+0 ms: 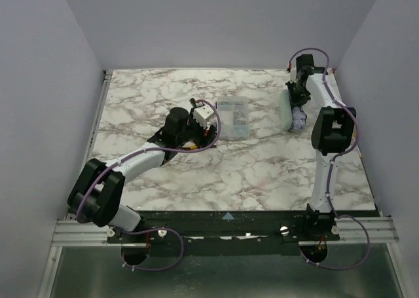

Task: Open the umbrella

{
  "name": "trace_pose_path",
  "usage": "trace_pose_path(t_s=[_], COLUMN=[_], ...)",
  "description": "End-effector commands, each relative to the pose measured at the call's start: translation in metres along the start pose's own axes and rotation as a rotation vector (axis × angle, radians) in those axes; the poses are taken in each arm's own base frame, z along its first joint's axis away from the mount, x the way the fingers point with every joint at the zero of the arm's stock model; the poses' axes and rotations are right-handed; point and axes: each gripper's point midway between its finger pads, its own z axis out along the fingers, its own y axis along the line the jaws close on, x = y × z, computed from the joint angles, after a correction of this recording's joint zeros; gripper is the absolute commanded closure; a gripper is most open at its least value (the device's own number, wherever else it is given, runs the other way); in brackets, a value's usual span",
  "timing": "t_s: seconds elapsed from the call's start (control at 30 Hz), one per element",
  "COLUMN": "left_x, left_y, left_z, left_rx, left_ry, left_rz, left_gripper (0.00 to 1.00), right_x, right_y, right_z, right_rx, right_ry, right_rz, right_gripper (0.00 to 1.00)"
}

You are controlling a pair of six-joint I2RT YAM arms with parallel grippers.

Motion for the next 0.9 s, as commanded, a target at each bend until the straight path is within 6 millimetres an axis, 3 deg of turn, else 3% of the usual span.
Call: trace_pose_path(t_s=[0.0,0.27,0.4,0.47,0.57,0.7,0.87], left_x=[-0.006,-0.021,-0.039,-0.050,-0.068,-0.091,-0.135], left_y=[0.022,0.050,0.061,0.067,0.074,0.081,0.076], left_z=[-0.005,-0.019,-0.027,-0.032,-0.042,-0.055,-0.081], left_rx=[-0.017,-0.061,-0.085,-0.102,-0.097,-0.093,-0.106], left_ry=[0.022,-0.009,-0.046,-0.055,-0.071,-0.117,-0.250], left_rz=[0.002,-0.020,-0.009,0.002,0.001,0.001,0.039], left_gripper=[0.31,0.28,0.19,0.03,0.02,0.02,0.01], right_x=[-0.021,-0.038,-0.069,-0.090,-0.125,-0.146,-0.154], right_y=[-0.003,-0.018,-0.012,-0.007,-0.005,0.022,0.078], right_z=[-0.016,-0.061,-0.102,-0.126,-0.165,-0.209,-0.285], right_rx=[-0.010,0.070,0.041,0.009,-0.013,-0.159,-0.508], right_ry=[-0.004,-0.140,-0.345,-0.446,-0.583,-0.718,-0.911], right_rz=[-0.055,-0.072,-0.102,-0.140,-0.170,-0.220,-0.163], right_gripper=[1.00,1.00,1.00,1.00,1.00,1.00,1.00])
